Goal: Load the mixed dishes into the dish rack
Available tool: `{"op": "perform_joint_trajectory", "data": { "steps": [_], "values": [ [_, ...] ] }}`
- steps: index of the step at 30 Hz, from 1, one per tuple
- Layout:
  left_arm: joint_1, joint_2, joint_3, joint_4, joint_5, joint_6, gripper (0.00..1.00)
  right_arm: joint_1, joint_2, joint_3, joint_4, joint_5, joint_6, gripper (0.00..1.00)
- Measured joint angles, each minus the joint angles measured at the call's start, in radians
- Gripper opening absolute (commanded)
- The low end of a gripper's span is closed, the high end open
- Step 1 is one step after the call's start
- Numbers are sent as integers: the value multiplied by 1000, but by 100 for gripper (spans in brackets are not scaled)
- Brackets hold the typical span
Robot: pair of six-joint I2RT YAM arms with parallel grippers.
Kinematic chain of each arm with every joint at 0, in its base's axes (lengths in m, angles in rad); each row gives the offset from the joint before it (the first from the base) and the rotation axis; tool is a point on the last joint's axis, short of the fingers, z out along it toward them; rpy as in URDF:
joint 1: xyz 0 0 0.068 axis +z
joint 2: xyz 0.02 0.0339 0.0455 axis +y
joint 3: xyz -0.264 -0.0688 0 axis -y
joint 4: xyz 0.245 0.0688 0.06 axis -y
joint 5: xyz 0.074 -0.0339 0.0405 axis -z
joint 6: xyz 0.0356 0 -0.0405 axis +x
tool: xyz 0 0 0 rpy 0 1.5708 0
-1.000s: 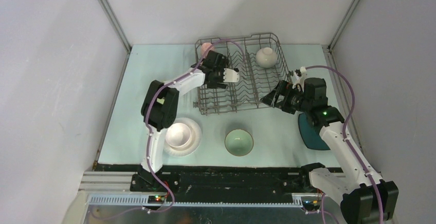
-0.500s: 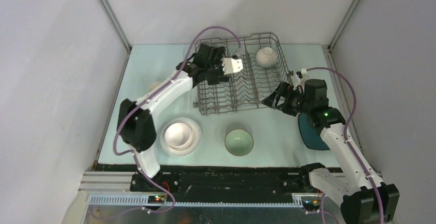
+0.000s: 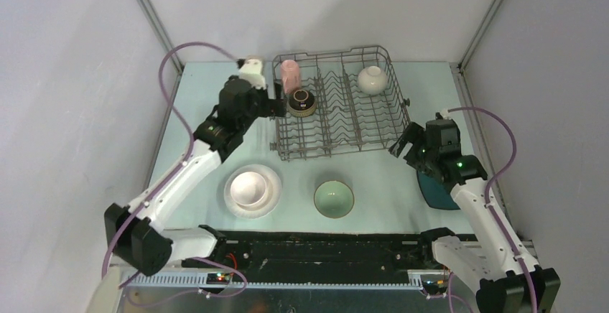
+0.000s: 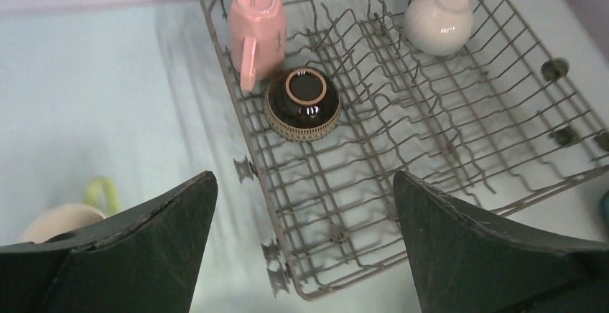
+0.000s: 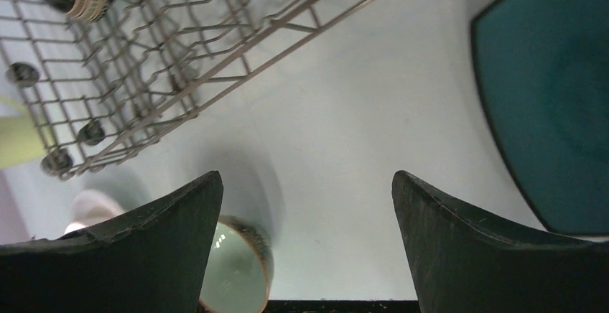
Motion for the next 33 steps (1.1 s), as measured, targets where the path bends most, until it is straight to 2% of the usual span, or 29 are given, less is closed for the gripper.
{"op": "perform_joint_trajectory", "data": {
  "steps": [5,12,16,19,23,27,30,33],
  "values": [
    [87,-121,-185,22,60,-211,100,0,-11,0,-82,133,39,88],
    [85,-237,-335,29,127,-367,100,-2,-10,0,-161,241,95,88],
    [84,-316,-463,71,220,-453,100,-2,8,-3,-197,311,132,88],
    [73,-337,-535,84,323,-477,100,-3,47,-12,-188,349,128,87],
    [6,-376,-604,98,405,-479,100,-4,136,-27,-143,378,92,85],
    [-49,-430,-634,102,440,-479,100,-1,270,-28,-107,440,86,82],
    [-54,-467,-646,112,448,-478,100,12,375,-28,-99,494,87,78],
    [-54,-505,-649,109,447,-476,100,37,470,-19,-101,533,79,78]
  ]
}}
